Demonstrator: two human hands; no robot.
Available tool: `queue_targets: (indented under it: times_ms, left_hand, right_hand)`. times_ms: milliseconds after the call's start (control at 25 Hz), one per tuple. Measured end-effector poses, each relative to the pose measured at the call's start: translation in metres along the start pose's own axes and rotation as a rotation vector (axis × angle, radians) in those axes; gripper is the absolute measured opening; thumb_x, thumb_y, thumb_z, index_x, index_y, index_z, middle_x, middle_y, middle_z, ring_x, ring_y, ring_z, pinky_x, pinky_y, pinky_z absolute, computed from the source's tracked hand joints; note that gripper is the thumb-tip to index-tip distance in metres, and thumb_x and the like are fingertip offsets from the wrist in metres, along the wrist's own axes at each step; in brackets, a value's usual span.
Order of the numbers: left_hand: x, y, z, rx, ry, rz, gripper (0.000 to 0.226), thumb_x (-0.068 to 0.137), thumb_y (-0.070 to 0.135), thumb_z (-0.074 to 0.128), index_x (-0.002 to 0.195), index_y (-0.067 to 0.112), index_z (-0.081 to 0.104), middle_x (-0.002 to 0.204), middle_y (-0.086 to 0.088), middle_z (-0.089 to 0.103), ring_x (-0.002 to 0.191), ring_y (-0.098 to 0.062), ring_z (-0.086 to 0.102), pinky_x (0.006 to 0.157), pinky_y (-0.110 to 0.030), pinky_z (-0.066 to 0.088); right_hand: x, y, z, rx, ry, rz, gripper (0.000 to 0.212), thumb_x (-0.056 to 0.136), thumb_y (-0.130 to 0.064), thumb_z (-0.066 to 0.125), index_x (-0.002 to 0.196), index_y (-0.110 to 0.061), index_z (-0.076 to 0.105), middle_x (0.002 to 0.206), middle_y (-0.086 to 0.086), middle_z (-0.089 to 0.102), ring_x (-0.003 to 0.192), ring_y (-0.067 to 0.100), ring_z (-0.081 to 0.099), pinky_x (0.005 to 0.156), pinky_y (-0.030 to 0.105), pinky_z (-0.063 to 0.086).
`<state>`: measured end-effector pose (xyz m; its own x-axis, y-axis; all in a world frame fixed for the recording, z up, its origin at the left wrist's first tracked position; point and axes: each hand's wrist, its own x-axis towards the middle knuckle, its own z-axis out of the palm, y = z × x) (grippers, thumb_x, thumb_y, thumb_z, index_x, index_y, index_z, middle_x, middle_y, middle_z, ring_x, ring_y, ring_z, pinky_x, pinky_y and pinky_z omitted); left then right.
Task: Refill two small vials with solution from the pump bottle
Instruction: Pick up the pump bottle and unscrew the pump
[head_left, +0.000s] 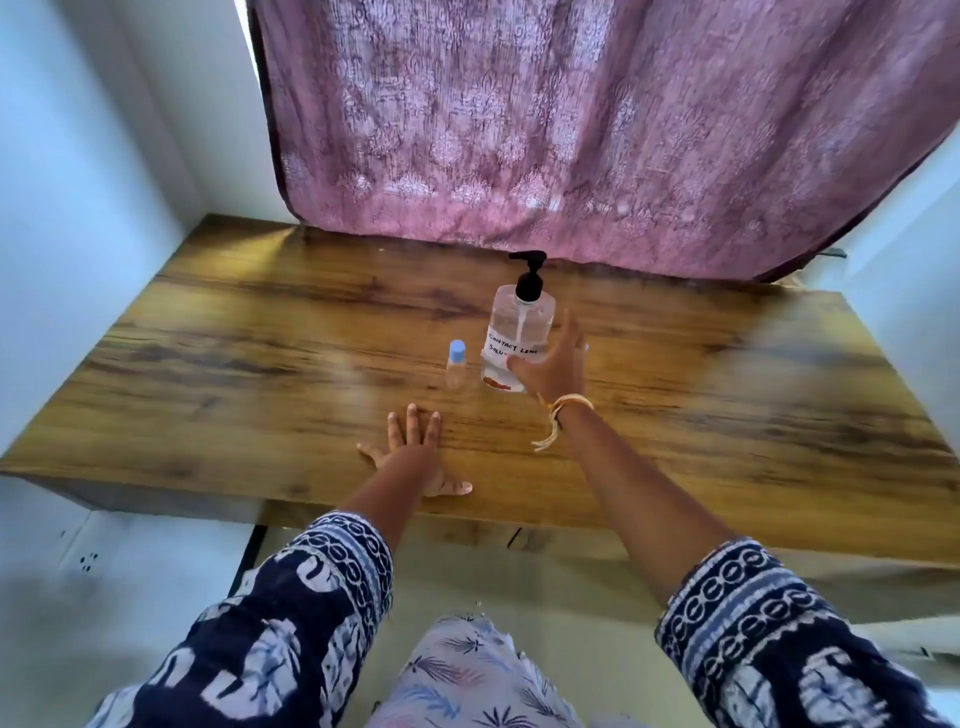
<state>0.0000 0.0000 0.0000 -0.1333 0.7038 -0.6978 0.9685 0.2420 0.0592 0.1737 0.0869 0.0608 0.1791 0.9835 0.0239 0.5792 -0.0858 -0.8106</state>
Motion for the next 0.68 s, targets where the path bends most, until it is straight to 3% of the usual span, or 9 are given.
queue_targets:
  times_ms: [80, 160, 240, 440, 520, 560, 600, 680]
  left_hand:
    - [0.0, 0.0, 0.002, 0.044, -0.021, 0.021, 0.134, 0.061, 0.086, 0.054, 0.138, 0.03, -0.04, 0.145, -0.003, -0.051, 0.139, -0.035, -0.038, 0.105, -0.079, -0.001]
    - [0.003, -0.004, 0.005, 0.027, -0.017, 0.03, 0.133, 0.062, 0.087, 0.053, 0.137, 0.03, -0.041, 0.144, -0.004, -0.052, 0.138, -0.035, -0.039, 0.105, -0.078, -0.003]
    - [0.005, -0.006, 0.006, 0.01, -0.01, 0.053, 0.132, 0.062, 0.087, 0.052, 0.137, 0.03, -0.042, 0.143, -0.004, -0.053, 0.138, -0.034, -0.04, 0.105, -0.077, -0.005]
    - [0.006, -0.014, 0.013, -0.063, 0.048, 0.119, 0.13, 0.063, 0.083, 0.057, 0.141, 0.035, -0.035, 0.149, -0.002, -0.046, 0.141, -0.033, -0.036, 0.105, -0.076, -0.007]
    - [0.008, -0.015, 0.01, -0.119, 0.161, 0.127, 0.115, 0.07, 0.074, 0.06, 0.15, 0.036, -0.013, 0.159, -0.002, -0.025, 0.148, -0.035, -0.018, 0.109, -0.072, -0.001]
    - [0.007, -0.014, 0.004, -0.159, 0.258, 0.139, 0.097, 0.077, 0.064, 0.06, 0.152, 0.032, 0.007, 0.161, -0.007, -0.001, 0.148, -0.035, 0.001, 0.114, -0.066, 0.009]
    - [0.008, -0.013, -0.005, -0.229, 0.376, 0.156, 0.076, 0.083, 0.052, 0.06, 0.147, 0.025, 0.029, 0.154, -0.012, 0.026, 0.142, -0.034, 0.024, 0.115, -0.056, 0.025]
    - [0.005, -0.01, -0.027, -0.599, 0.529, 0.205, 0.046, 0.086, 0.03, 0.065, 0.126, 0.013, 0.055, 0.122, -0.009, 0.06, 0.116, -0.029, 0.055, 0.096, -0.041, 0.048]
  right_hand:
    - [0.016, -0.012, -0.007, 0.042, -0.124, -0.072, 0.095, 0.063, -0.026, 0.085, 0.141, -0.009, 0.033, 0.138, 0.01, 0.045, 0.122, 0.024, 0.048, 0.098, 0.037, 0.046]
    - [0.033, -0.021, -0.013, 0.087, -0.227, -0.089, 0.066, 0.063, -0.023, 0.085, 0.121, -0.01, 0.055, 0.117, 0.009, 0.064, 0.106, 0.023, 0.061, 0.089, 0.041, 0.052]
    - [0.038, -0.02, -0.012, 0.076, -0.254, -0.11, 0.051, 0.063, -0.026, 0.084, 0.109, -0.014, 0.064, 0.104, 0.004, 0.07, 0.096, 0.022, 0.065, 0.081, 0.036, 0.053]
    - [0.035, -0.008, -0.018, 0.048, -0.319, -0.069, 0.059, 0.058, -0.044, 0.083, 0.107, -0.019, 0.064, 0.101, 0.003, 0.071, 0.094, 0.021, 0.067, 0.082, 0.042, 0.057]
    - [0.032, -0.008, -0.02, 0.098, -0.388, -0.064, 0.058, 0.057, -0.043, 0.085, 0.106, -0.017, 0.066, 0.099, 0.004, 0.073, 0.093, 0.023, 0.069, 0.082, 0.045, 0.058]
    - [0.03, -0.008, -0.022, 0.128, -0.429, -0.039, 0.058, 0.058, -0.041, 0.086, 0.105, -0.016, 0.067, 0.099, 0.006, 0.073, 0.093, 0.024, 0.07, 0.083, 0.046, 0.058]
    - [0.029, -0.008, -0.023, 0.149, -0.466, -0.014, 0.055, 0.059, -0.039, 0.086, 0.105, -0.015, 0.067, 0.099, 0.008, 0.074, 0.093, 0.026, 0.07, 0.084, 0.047, 0.058]
    - [0.024, -0.008, -0.023, 0.182, -0.523, 0.028, 0.046, 0.063, -0.033, 0.086, 0.101, -0.013, 0.069, 0.099, 0.01, 0.075, 0.091, 0.026, 0.072, 0.083, 0.047, 0.058]
